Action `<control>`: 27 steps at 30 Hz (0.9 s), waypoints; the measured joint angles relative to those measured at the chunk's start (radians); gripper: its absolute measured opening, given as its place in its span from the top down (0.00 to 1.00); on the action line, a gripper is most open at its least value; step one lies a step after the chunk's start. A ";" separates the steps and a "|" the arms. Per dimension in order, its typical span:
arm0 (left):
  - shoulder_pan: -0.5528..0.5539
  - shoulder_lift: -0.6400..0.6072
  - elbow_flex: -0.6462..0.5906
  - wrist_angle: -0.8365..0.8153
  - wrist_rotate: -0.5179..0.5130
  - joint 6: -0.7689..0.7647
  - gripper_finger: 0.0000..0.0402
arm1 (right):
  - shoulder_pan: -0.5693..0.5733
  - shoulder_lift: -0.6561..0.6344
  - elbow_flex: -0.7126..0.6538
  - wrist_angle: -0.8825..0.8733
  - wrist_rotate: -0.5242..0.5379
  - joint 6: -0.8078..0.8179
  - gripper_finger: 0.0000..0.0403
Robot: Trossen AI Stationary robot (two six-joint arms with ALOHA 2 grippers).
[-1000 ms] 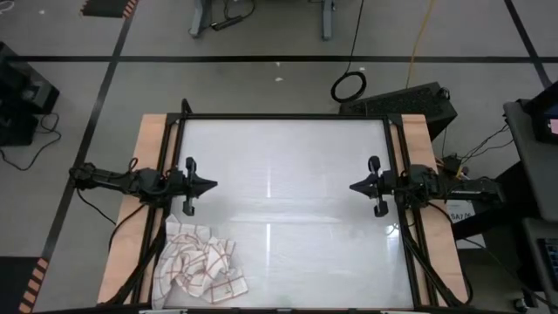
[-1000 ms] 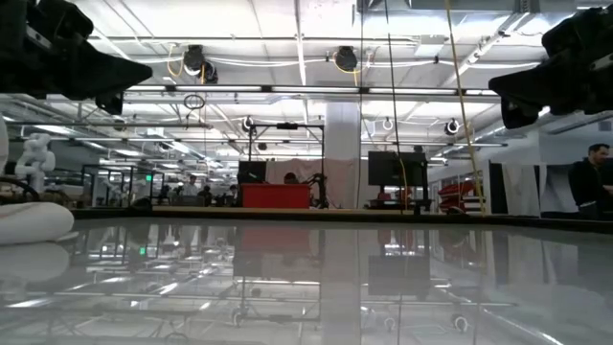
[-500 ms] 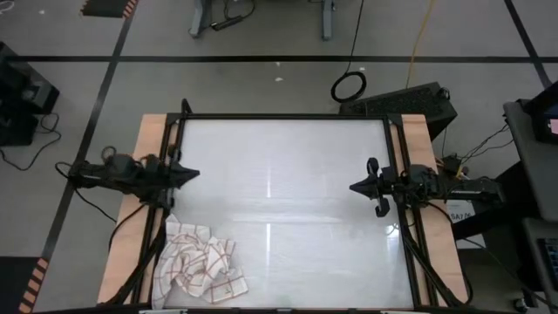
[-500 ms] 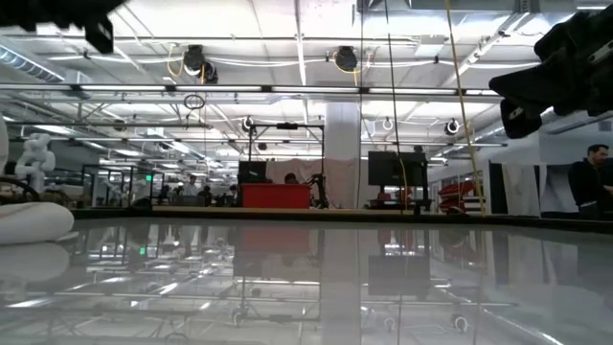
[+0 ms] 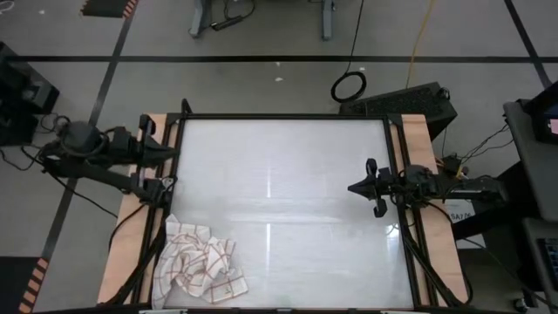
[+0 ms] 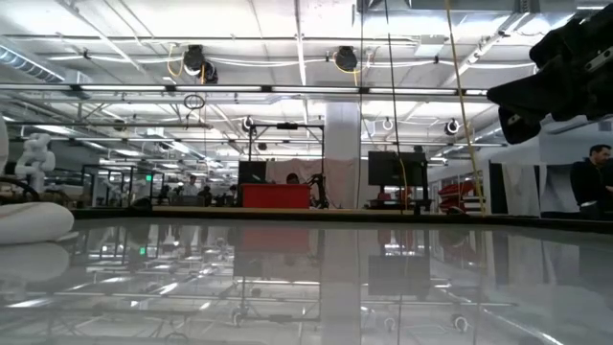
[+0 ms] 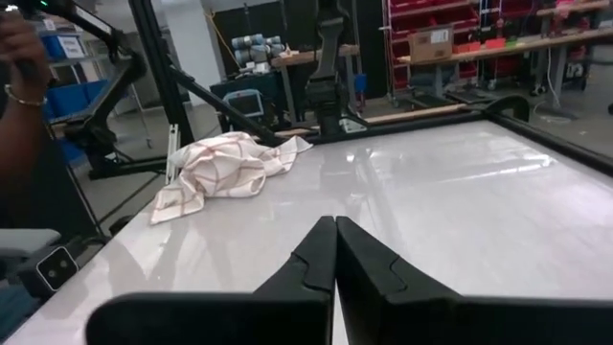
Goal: Roll towel
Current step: Fold the white checkered towel
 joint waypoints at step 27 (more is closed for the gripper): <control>-0.003 0.277 -0.165 0.040 -0.022 -0.282 0.93 | 0.013 0.124 0.317 -0.324 0.049 0.093 1.00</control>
